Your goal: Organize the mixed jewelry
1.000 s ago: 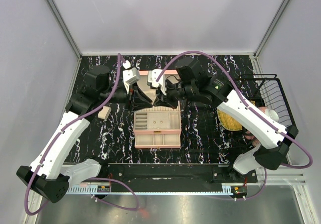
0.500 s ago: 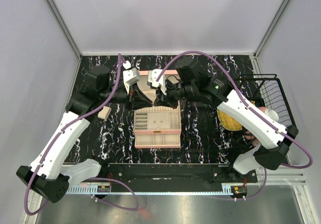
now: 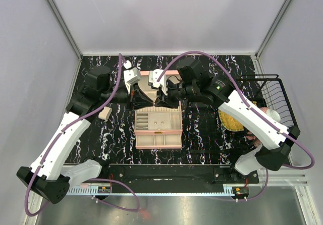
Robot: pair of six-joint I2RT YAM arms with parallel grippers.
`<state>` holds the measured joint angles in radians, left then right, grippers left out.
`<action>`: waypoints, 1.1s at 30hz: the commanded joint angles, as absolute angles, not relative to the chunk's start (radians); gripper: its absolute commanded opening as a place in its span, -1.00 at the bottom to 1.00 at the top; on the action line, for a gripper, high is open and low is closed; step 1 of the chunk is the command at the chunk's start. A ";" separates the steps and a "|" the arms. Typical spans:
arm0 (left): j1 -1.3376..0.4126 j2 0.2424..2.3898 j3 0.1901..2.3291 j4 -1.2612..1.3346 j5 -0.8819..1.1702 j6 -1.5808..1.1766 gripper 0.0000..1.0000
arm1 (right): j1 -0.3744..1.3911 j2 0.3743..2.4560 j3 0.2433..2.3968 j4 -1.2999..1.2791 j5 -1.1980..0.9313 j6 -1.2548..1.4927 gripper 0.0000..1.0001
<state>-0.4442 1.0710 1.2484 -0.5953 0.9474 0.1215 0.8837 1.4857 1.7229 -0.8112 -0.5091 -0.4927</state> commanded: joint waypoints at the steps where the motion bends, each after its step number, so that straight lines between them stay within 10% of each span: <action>1: -0.419 1.066 1.250 -0.522 0.867 0.103 -1.00 | 0.885 1.440 1.727 -0.778 -0.479 -0.503 -0.49; 4: -0.390 1.068 1.244 -0.500 0.833 0.080 -1.00 | 0.882 1.431 1.720 -0.770 -0.445 -0.503 -0.08; 33: -0.449 1.330 1.095 -0.446 0.091 -0.305 -1.00 | 0.611 1.462 1.651 -0.557 -0.074 -0.442 0.23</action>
<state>-0.4461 1.2625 1.0527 -0.4576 0.1772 -0.2539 0.6167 1.4456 1.6337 -0.6006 -0.0895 -0.4587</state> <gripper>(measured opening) 0.056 0.616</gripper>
